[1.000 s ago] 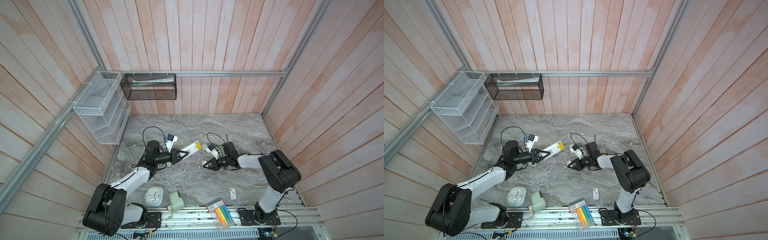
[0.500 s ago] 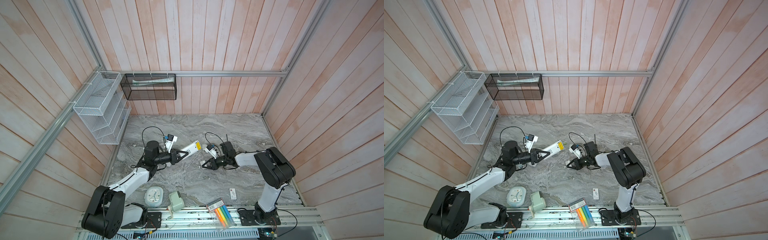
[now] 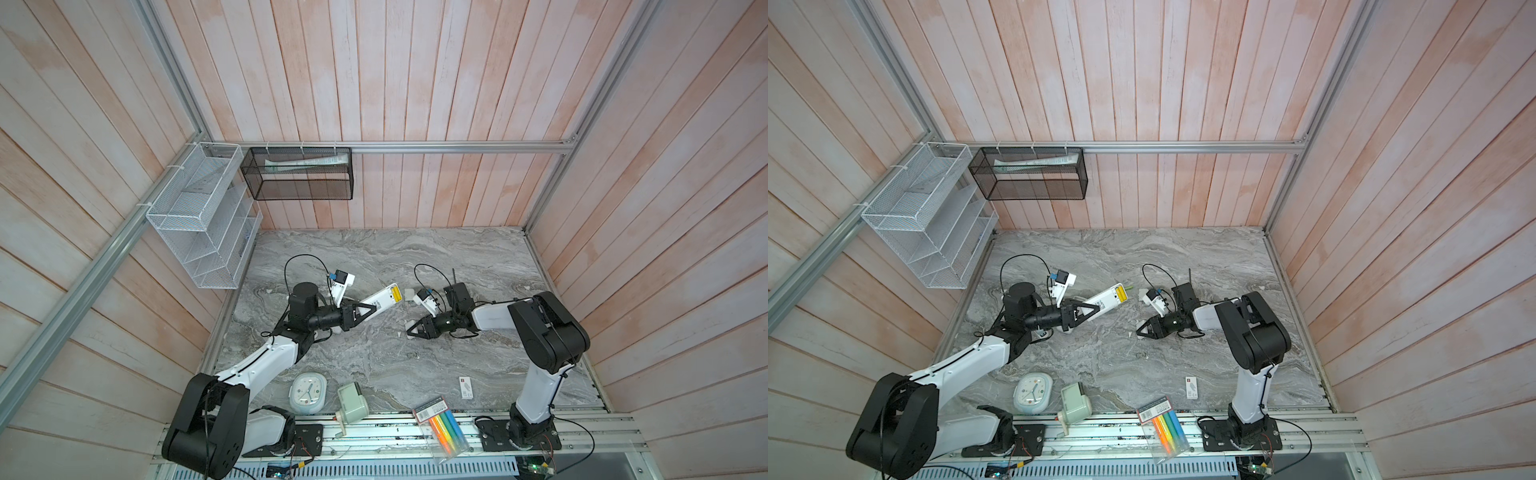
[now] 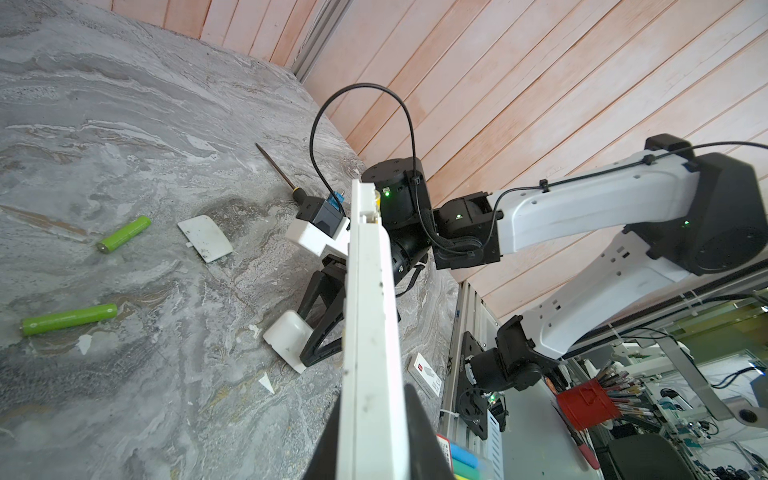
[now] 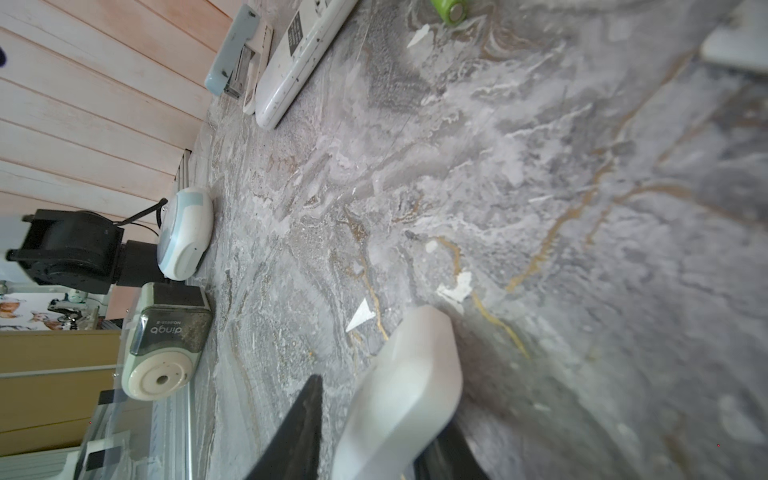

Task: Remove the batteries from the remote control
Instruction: 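Carry the battery cover away and drop it on the table with the right gripper, then move the right gripper to the remote held by the left gripper and grip it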

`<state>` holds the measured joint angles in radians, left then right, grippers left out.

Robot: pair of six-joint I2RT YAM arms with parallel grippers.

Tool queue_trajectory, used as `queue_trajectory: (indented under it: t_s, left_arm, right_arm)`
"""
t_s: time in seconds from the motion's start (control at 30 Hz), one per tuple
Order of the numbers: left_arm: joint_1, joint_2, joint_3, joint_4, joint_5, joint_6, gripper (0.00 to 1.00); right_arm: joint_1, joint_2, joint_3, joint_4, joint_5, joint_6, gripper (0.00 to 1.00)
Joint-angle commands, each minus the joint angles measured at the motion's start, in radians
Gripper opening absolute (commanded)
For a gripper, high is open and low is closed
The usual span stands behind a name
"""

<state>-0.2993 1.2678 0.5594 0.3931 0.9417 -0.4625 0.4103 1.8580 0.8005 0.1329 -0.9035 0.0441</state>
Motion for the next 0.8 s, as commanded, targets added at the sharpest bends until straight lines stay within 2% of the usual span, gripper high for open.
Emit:
queue_trajectory:
  t_s: [0.0, 0.13, 0.4, 0.57, 0.77]
  left_arm:
    - [0.004, -0.013, -0.004, 0.003, 0.007, 0.027, 0.08]
    - [0.005, -0.012, -0.004, -0.003, 0.007, 0.03, 0.08]
    - [0.005, -0.004, 0.003, -0.03, 0.018, 0.057, 0.08]
    - [0.005, 0.013, 0.03, -0.098, 0.027, 0.117, 0.08]
    - [0.005, 0.032, 0.048, -0.173, 0.011, 0.196, 0.08]
  right_arm:
    - [-0.017, -0.029, 0.004, -0.064, 0.106, -0.026, 0.44]
    - [-0.03, -0.069, 0.011, -0.09, 0.149, -0.033, 0.49]
    - [-0.029, -0.184, 0.028, -0.099, 0.202, -0.053, 0.53]
    - [-0.002, -0.306, 0.053, -0.141, 0.254, -0.148, 0.57]
    - [0.078, -0.398, 0.083, -0.196, 0.382, -0.33, 0.65]
